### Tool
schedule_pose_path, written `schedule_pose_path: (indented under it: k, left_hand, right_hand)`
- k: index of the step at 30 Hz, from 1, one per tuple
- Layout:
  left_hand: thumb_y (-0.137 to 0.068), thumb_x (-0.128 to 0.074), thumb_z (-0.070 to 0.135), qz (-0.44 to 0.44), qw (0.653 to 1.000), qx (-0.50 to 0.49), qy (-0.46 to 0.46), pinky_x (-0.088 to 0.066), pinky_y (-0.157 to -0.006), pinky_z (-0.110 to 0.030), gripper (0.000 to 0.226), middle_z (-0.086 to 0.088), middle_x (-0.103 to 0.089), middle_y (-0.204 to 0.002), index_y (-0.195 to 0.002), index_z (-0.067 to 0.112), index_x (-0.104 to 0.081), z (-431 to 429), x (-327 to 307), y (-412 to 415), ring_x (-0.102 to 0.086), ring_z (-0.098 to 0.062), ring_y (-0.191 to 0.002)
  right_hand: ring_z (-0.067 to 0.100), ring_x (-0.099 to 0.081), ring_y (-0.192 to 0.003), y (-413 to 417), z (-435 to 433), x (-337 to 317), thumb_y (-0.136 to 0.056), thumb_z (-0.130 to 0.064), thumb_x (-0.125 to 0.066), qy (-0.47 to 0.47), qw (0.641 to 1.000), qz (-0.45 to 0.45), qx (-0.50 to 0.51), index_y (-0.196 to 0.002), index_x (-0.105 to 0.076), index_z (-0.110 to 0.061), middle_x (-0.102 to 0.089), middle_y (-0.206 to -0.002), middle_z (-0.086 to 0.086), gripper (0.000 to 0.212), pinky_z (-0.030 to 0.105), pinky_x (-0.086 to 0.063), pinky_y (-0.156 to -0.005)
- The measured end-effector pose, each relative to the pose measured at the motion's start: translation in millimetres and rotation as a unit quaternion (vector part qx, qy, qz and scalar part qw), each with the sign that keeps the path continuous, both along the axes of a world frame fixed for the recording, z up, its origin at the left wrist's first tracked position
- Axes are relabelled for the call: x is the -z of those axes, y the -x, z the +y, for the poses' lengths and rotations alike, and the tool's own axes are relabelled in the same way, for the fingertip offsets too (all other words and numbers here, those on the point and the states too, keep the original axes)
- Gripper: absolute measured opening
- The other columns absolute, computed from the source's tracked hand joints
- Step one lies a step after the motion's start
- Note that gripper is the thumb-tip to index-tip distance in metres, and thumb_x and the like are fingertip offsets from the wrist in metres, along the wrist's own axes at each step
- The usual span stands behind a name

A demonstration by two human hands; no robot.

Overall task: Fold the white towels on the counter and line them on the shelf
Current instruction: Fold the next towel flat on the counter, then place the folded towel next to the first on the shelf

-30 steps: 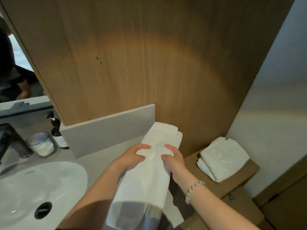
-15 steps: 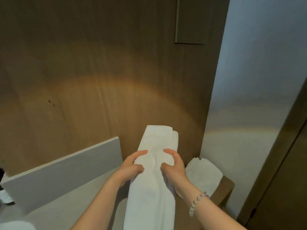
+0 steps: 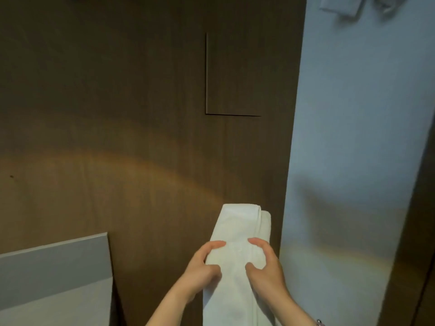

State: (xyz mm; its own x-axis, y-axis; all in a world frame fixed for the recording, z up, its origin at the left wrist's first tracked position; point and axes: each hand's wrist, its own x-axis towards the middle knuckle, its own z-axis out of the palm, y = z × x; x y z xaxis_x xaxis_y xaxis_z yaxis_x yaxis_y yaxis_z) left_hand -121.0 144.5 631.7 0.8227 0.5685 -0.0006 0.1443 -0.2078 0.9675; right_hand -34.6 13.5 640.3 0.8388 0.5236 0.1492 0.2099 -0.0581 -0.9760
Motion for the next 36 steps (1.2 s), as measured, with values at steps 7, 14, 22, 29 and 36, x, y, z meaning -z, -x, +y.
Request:
schedule_pose_path:
  k: [7,14,22,29,36]
  left_hand:
    - [-0.080,-0.055,-0.002,-0.077,0.990,-0.044,-0.106,-0.043,-0.098,-0.025,0.052,0.015,-0.045,-0.123,-0.111,0.039,-0.051,-67,-75,-45,-0.043,-0.008,-0.114]
    - [-0.060,-0.054,0.010,-0.162,0.967,-0.045,-0.190,-0.034,-0.105,-0.021,0.057,0.014,-0.050,-0.128,-0.109,0.038,-0.053,-80,-148,-57,-0.043,-0.002,-0.121]
    - [-0.075,-0.058,-0.004,-0.226,0.935,-0.032,-0.272,-0.035,-0.081,0.004,0.055,0.017,-0.048,-0.125,-0.114,0.036,-0.051,-63,-220,-82,-0.042,0.012,-0.114]
    - [-0.063,-0.055,0.016,-0.299,0.887,-0.032,-0.350,-0.035,-0.082,0.002,0.053,0.013,-0.051,-0.120,-0.111,0.038,-0.054,-50,-284,-105,-0.044,0.020,-0.107]
    - [-0.068,-0.065,0.015,-0.357,0.843,-0.017,-0.401,-0.044,-0.086,-0.011,0.051,0.014,-0.051,-0.115,-0.110,0.043,-0.055,-41,-340,-143,-0.050,0.012,-0.101]
  right_hand:
    - [0.005,-0.045,-0.085,-61,-52,-73,-0.091,-0.008,-0.057,-0.030,0.996,-0.076,-0.035,-0.116,-0.044,-0.035,-0.040,-0.112,-0.012,0.039,0.008,-0.044,-0.060]
    - [0.008,-0.041,-0.108,-81,-70,-146,-0.087,0.002,-0.055,-0.075,0.979,-0.180,-0.061,-0.114,-0.043,-0.038,-0.042,-0.130,-0.008,0.050,0.005,-0.045,-0.055]
    - [0.013,-0.044,-0.103,-101,-69,-226,-0.084,-0.002,-0.059,-0.069,0.943,-0.324,-0.023,-0.114,-0.035,-0.034,-0.044,-0.125,-0.003,0.050,-0.006,-0.035,-0.061]
    - [0.010,-0.044,-0.095,-122,-51,-276,-0.086,-0.006,-0.056,-0.096,0.922,-0.372,0.042,-0.122,-0.037,-0.033,-0.044,-0.135,-0.003,0.049,-0.001,-0.036,-0.058]
    - [0.010,-0.046,-0.101,-162,-47,-325,-0.083,-0.011,-0.055,-0.120,0.882,-0.446,0.097,-0.117,-0.036,-0.038,-0.044,-0.128,-0.012,0.048,0.018,-0.031,-0.070]
